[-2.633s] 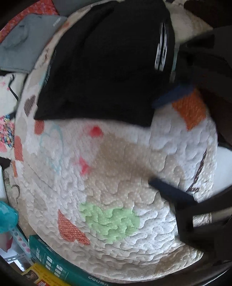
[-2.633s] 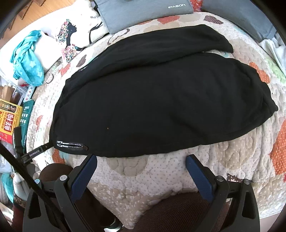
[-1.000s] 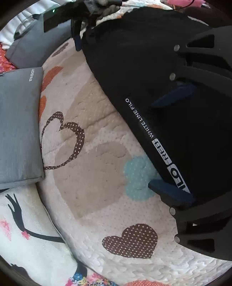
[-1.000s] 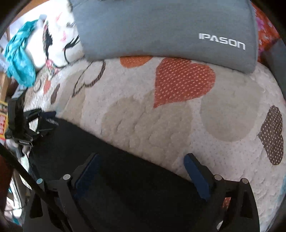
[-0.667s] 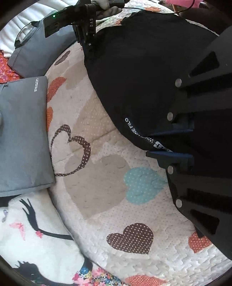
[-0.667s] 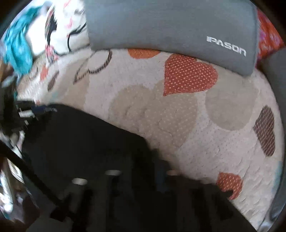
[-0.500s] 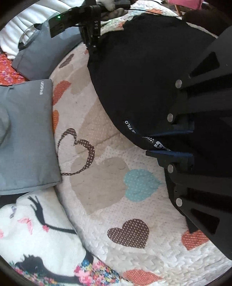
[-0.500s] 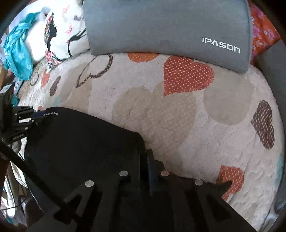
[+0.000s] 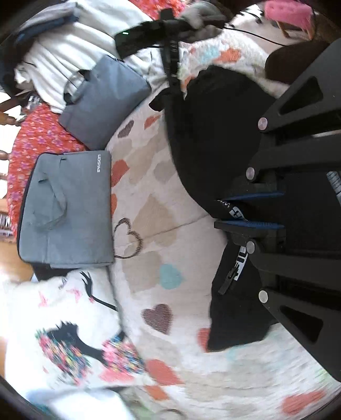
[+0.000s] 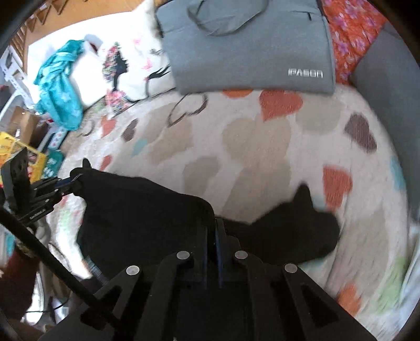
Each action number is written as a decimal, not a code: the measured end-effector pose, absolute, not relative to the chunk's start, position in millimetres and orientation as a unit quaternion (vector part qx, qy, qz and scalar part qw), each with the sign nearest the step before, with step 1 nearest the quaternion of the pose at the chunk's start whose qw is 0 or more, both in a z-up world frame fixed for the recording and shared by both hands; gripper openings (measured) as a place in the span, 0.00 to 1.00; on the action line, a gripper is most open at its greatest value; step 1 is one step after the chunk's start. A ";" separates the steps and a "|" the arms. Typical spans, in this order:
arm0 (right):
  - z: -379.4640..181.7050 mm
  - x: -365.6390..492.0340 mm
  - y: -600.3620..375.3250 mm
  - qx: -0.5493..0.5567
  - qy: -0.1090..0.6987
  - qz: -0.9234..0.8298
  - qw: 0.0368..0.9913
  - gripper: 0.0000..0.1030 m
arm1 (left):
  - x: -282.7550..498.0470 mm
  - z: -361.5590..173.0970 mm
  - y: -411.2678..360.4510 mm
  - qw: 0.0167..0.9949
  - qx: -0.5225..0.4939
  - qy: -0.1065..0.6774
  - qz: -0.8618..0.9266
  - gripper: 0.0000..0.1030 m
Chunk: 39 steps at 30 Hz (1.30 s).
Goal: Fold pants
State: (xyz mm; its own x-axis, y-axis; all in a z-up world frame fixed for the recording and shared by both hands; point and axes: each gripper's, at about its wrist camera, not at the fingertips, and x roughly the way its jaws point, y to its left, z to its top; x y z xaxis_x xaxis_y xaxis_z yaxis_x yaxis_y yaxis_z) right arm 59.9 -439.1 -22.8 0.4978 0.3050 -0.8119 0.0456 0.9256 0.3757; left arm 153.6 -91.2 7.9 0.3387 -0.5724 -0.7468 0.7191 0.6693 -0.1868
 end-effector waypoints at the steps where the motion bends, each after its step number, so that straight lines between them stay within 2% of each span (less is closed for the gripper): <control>1: -26.4 49.4 -434.7 0.181 0.498 0.078 0.844 0.06 | 141.0 5.3 -83.3 0.814 0.084 0.418 -0.394 0.13; 7: -67.9 -26.1 -410.2 0.223 0.529 0.070 0.816 0.07 | 82.2 -29.3 -50.1 0.807 0.084 0.455 -0.367 0.18; 11: -79.4 -57.6 -403.6 0.229 0.543 0.053 0.806 0.16 | 51.1 -39.3 -29.0 0.804 0.090 0.466 -0.359 0.21; 14: -71.2 -72.4 -407.0 0.220 0.542 0.028 0.811 0.30 | 43.0 -31.9 -4.9 0.810 0.063 0.465 -0.351 0.21; 16: -62.2 -79.5 -417.0 0.226 0.529 0.009 0.818 0.51 | 43.9 -27.3 16.9 0.818 0.039 0.466 -0.334 0.21; 18: -53.8 -89.7 -430.4 0.238 0.510 -0.012 0.826 0.56 | 47.4 -26.0 39.4 0.826 0.017 0.471 -0.308 0.23; 22: -47.4 -101.3 -462.0 0.265 0.482 -0.060 0.833 0.56 | 49.9 -29.2 71.2 0.838 -0.004 0.480 -0.258 0.30; 29: -65.1 -96.4 -507.0 0.317 0.440 -0.116 0.832 0.56 | 56.8 -35.1 90.9 0.839 -0.050 0.493 -0.227 0.31; 32: -66.8 -78.1 -503.4 0.300 0.428 -0.115 0.845 0.56 | 59.4 -31.6 79.1 0.839 -0.061 0.491 -0.226 0.31; 36: -82.0 -42.4 -490.4 0.238 0.456 -0.120 0.849 0.56 | 65.9 -27.5 63.9 0.840 -0.078 0.487 -0.225 0.39; 37: -88.7 -34.2 -489.1 0.226 0.470 -0.125 0.844 0.53 | 67.6 -26.4 61.6 0.840 -0.083 0.487 -0.222 0.39; 38: -93.9 -28.1 -488.6 0.220 0.481 -0.126 0.839 0.46 | 68.8 -25.4 59.9 0.840 -0.088 0.488 -0.221 0.39; 39: -93.5 -25.7 -488.5 0.222 0.480 -0.116 0.841 0.27 | 70.5 -23.7 57.7 0.840 -0.097 0.487 -0.220 0.39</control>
State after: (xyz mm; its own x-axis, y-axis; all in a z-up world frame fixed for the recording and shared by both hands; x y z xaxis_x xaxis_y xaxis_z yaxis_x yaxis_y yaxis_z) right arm -25.7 -488.5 -93.5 0.5123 0.0179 -0.8586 0.4084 0.8744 0.2619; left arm 70.5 57.7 -23.7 0.4288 -0.4639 -0.7752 0.2759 0.8843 -0.3766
